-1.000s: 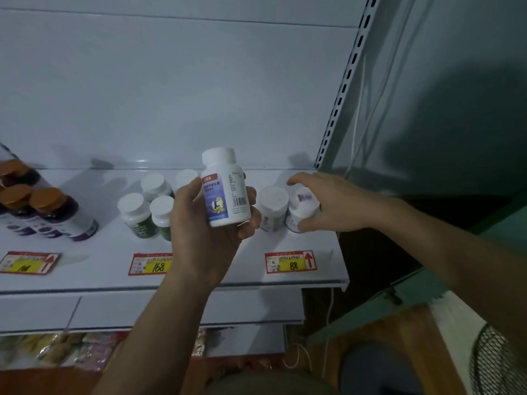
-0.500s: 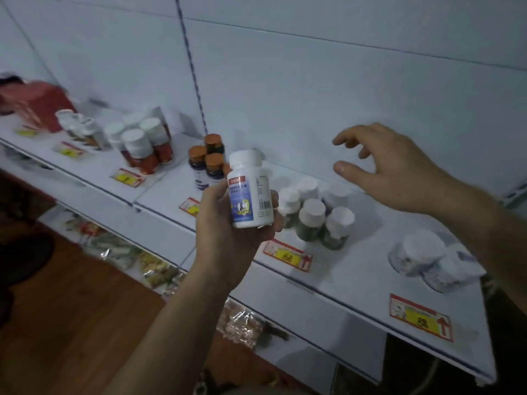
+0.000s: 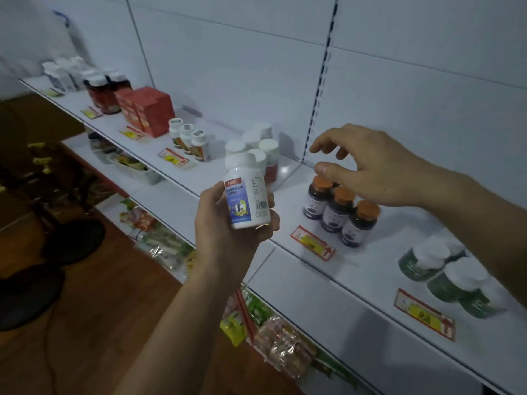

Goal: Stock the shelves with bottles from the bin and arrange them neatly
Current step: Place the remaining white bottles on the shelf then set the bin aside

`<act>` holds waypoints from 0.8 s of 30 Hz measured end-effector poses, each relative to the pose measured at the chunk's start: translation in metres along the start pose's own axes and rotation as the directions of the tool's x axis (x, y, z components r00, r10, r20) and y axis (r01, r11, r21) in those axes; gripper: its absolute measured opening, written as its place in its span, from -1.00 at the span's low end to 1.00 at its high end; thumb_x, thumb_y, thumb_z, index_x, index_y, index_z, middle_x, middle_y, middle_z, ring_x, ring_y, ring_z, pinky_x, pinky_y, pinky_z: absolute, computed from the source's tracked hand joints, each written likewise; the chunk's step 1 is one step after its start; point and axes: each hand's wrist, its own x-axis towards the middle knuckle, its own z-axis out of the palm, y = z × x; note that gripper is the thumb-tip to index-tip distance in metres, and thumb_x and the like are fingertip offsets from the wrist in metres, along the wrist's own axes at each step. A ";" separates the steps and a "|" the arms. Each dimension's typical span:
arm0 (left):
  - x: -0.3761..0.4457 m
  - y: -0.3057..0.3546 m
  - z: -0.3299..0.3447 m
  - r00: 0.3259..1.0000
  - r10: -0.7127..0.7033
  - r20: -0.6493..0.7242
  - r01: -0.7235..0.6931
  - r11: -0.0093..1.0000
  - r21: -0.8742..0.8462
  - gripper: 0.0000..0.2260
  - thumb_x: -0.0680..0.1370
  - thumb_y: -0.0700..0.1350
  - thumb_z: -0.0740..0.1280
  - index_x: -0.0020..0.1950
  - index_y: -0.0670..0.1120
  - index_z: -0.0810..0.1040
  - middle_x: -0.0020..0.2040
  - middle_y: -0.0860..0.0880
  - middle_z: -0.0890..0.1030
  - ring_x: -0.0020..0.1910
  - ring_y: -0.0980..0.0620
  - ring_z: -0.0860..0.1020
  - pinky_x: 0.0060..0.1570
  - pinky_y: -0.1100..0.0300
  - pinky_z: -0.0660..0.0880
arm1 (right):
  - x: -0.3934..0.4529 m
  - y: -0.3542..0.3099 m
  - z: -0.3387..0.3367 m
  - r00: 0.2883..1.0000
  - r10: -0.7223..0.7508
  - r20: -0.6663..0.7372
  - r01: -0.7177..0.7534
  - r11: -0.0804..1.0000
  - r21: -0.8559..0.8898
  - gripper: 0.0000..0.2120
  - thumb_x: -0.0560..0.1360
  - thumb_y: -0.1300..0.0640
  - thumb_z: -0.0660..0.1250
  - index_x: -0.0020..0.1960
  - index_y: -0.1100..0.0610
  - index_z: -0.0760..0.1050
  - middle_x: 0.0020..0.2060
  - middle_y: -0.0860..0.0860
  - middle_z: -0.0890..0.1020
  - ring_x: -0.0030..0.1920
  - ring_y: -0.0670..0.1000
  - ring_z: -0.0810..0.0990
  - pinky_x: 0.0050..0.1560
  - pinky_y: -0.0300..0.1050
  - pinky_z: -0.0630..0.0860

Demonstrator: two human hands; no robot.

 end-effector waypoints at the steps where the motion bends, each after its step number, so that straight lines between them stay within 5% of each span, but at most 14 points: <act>1: 0.001 0.011 -0.012 1.000 0.011 -0.014 -0.011 1.000 0.009 -0.63 0.46 0.06 0.19 -0.13 -0.15 0.70 -0.25 -0.17 0.58 -0.41 -0.09 0.50 -0.31 0.11 0.27 | 0.015 -0.013 0.008 1.000 -0.028 -0.002 0.028 1.000 0.005 -0.60 0.52 -0.23 0.21 0.29 -0.11 0.48 0.12 -0.09 0.53 0.10 -0.06 0.52 -0.02 -0.24 0.36; 6: 0.002 0.075 -0.085 0.986 0.098 -0.137 -0.100 0.995 -0.005 -0.64 0.43 0.09 0.23 -0.17 -0.12 0.72 -0.22 -0.17 0.60 -0.37 -0.09 0.54 -0.25 0.09 0.30 | 0.099 -0.090 0.051 0.980 -0.192 0.053 0.189 0.981 0.048 -0.64 0.54 -0.21 0.20 0.27 -0.12 0.48 0.09 -0.11 0.53 0.06 -0.07 0.54 0.03 -0.15 0.39; 11: -0.009 0.137 -0.157 0.924 0.186 -0.333 -0.213 0.976 -0.047 -0.61 0.55 0.05 0.19 -0.16 -0.14 0.72 -0.22 -0.16 0.63 -0.35 -0.07 0.58 -0.26 0.10 0.43 | 0.183 -0.170 0.090 0.920 -0.380 0.091 0.370 0.922 0.115 -0.69 0.56 -0.17 0.25 0.25 -0.09 0.51 0.07 -0.09 0.56 0.02 -0.06 0.57 -0.05 -0.37 0.38; 14: -0.007 0.165 -0.191 0.889 0.225 -0.398 -0.269 0.962 -0.056 -0.54 0.61 0.04 0.15 -0.27 -0.09 0.74 -0.27 -0.11 0.65 -0.35 -0.03 0.60 -0.28 0.11 0.47 | 0.228 -0.208 0.107 0.872 -0.472 0.127 0.458 0.880 0.128 -0.65 0.55 -0.20 0.23 0.27 -0.10 0.49 0.07 -0.12 0.55 0.03 -0.11 0.54 -0.02 -0.33 0.40; 17: 0.003 0.188 -0.224 0.854 0.252 -0.454 -0.319 0.945 -0.076 -0.61 0.57 0.07 0.20 -0.07 -0.14 0.73 -0.15 -0.14 0.64 -0.24 -0.07 0.60 -0.32 0.10 0.53 | 0.275 -0.234 0.123 0.848 -0.505 0.159 0.494 0.863 0.106 -0.66 0.57 -0.20 0.24 0.27 -0.10 0.49 0.06 -0.12 0.57 0.03 -0.10 0.54 0.08 -0.08 0.51; 20: 0.028 0.210 -0.258 0.822 0.276 -0.499 -0.349 0.935 -0.058 -0.63 0.56 0.07 0.21 0.08 -0.18 0.64 -0.07 -0.17 0.58 -0.20 -0.10 0.55 -0.30 0.08 0.50 | 0.326 -0.253 0.139 0.830 -0.531 0.170 0.510 0.846 0.152 -0.67 0.57 -0.19 0.21 0.24 -0.08 0.52 0.04 -0.14 0.61 -0.02 -0.16 0.57 0.04 -0.10 0.53; 24: 0.100 0.253 -0.285 0.845 0.338 -0.414 -0.304 0.941 0.148 -0.66 0.47 0.10 0.23 -0.25 -0.01 0.74 -0.24 -0.09 0.66 -0.32 -0.01 0.62 -0.25 0.09 0.50 | 0.404 -0.285 0.159 0.800 -0.575 0.170 0.489 0.790 0.370 -0.80 0.65 -0.07 0.22 0.19 -0.07 0.55 -0.03 -0.17 0.65 -0.04 -0.17 0.63 -0.05 -0.23 0.50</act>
